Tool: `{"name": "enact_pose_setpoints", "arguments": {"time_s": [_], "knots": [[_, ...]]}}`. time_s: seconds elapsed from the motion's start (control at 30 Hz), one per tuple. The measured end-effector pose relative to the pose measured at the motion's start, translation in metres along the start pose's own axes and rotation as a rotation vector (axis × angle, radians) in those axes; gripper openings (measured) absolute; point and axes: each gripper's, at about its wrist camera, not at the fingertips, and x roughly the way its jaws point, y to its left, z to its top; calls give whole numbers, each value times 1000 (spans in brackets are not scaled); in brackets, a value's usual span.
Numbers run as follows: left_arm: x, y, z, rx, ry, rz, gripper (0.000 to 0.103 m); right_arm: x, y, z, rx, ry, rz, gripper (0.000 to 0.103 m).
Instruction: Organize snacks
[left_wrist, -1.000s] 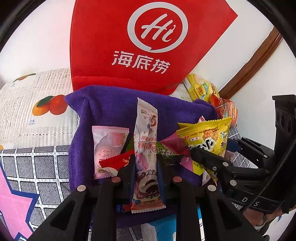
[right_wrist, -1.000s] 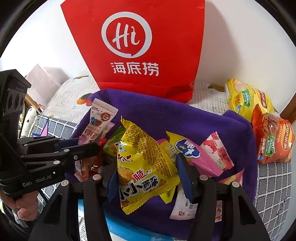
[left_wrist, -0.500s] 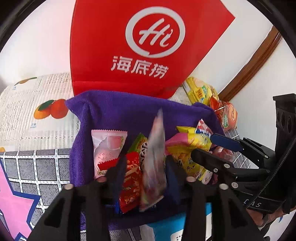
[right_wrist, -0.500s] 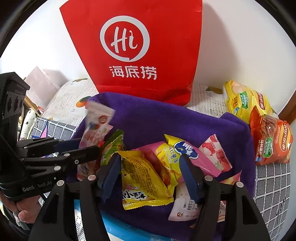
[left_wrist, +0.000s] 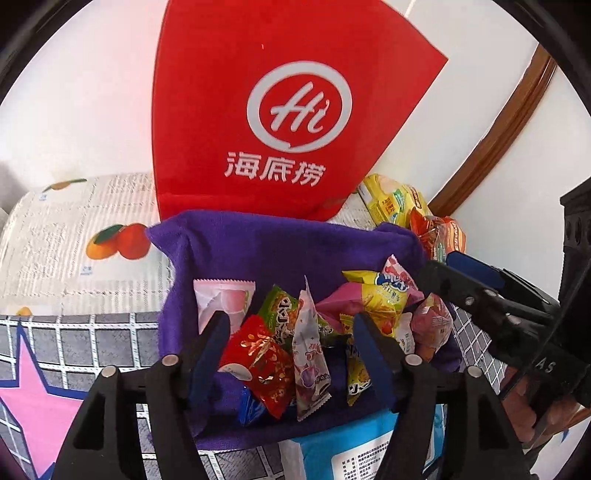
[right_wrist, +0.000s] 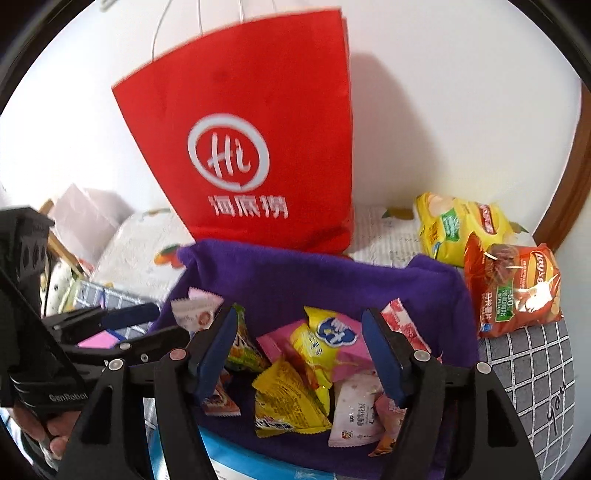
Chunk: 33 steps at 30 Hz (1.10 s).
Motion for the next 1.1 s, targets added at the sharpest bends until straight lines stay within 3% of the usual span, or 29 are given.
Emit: {"name": "enact_pose_setpoints", "arguments": {"time_s": [0.17, 0.6, 0.8, 0.97, 1.1], "knots": [[-10, -3, 2, -4, -4, -24, 73, -16, 0, 0, 27, -42, -18, 69], [-54, -54, -7, 94, -53, -18, 79, -66, -3, -34, 103, -14, -120, 69], [-79, -73, -32, 111, -46, -30, 80, -101, 1, -55, 113, -12, -157, 70], [-109, -79, -64, 118, -54, 4, 85, -126, 7, -77, 141, -3, -160, 70], [-134, -79, -90, 119, -68, 24, 86, -152, 17, -97, 160, -26, -169, 83]]}}
